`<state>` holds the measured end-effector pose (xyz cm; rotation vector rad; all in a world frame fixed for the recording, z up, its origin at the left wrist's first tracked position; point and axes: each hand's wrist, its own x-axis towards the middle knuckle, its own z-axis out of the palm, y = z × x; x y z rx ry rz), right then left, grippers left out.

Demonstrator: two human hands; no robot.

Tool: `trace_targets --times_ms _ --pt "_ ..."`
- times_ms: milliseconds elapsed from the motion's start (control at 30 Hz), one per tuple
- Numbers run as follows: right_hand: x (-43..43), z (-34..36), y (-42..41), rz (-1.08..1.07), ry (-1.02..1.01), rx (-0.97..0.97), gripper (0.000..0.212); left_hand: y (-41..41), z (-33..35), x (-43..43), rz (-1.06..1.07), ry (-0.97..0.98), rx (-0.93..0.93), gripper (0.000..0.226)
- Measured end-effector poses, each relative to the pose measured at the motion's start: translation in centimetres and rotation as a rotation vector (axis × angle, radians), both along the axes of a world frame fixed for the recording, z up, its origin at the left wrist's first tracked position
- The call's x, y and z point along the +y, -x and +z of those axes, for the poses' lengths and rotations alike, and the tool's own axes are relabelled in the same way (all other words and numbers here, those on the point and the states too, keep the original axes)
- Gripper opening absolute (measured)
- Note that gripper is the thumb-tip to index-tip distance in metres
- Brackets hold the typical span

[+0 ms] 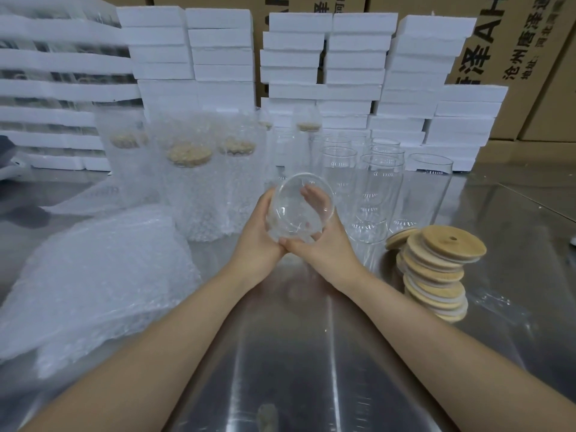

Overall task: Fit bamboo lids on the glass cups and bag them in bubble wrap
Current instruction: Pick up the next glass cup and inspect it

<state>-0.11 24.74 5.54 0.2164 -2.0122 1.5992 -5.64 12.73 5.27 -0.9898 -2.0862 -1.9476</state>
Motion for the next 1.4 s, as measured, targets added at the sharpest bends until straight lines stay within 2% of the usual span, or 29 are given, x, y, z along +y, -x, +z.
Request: trace_targets --times_ms 167,367,400,533,633,700,767,833,900,933,1033,1100,1200,1333,1400 --pt "-0.6 -0.1 0.4 -0.132 -0.089 0.129 0.081 -0.5 0.8 0.2 0.06 0.034 0.094 0.051" --pt "-0.4 -0.1 0.7 -0.154 -0.132 0.164 0.08 -0.3 0.9 0.4 0.061 0.051 0.097 0.048" --pt "-0.3 0.0 0.5 -0.135 -0.131 0.168 0.08 -0.2 0.8 0.3 0.052 0.059 0.092 0.053" --pt "-0.1 1.0 -0.5 -0.107 -0.039 0.181 0.082 -0.8 0.1 -0.2 -0.009 0.034 0.051 0.106" --pt "0.0 1.8 -1.3 -0.063 0.084 0.2 0.079 -1.4 0.3 -0.3 -0.076 0.038 0.009 0.11" --pt "0.0 2.2 -1.5 -0.017 0.196 0.164 0.073 -1.6 0.7 -0.4 -0.048 0.066 0.112 0.114" --pt "-0.1 2.8 -1.6 0.064 0.418 0.077 0.07 -1.5 0.9 -0.7 -0.026 0.1 0.297 0.114" --pt "-0.2 3.4 -1.5 0.177 0.564 -0.042 0.086 -1.6 1.0 -1.1 -0.022 0.095 0.426 0.115" --pt "-0.2 3.8 -1.6 0.291 0.619 -0.133 0.106 -1.7 1.2 -1.2 0.019 0.059 0.55 0.112" --pt "-0.2 3.8 -1.7 0.338 0.638 -0.17 0.108 -1.8 1.4 -1.2 0.036 0.042 0.629 0.112" --pt "-0.4 3.3 -2.2 0.468 0.724 -0.354 0.089 -2.1 2.4 -1.0 -0.012 -0.007 0.818 0.114" --pt "-0.7 2.8 -2.4 0.588 0.815 -0.47 0.083 -2.2 2.9 -0.8 -0.034 -0.025 0.868 0.115" --pt "-1.1 2.4 -2.3 0.712 0.87 -0.537 0.09 -2.3 2.9 -1.0 -0.001 0.007 0.833 0.115" --pt "-0.7 2.3 -1.7 0.733 0.967 -0.591 0.086 -2.4 2.4 -1.2 0.066 0.063 0.606 0.104" --pt "-0.7 2.0 -1.6 0.729 0.915 -0.613 0.086 -2.5 2.0 -1.0 0.143 0.047 0.495 0.098"
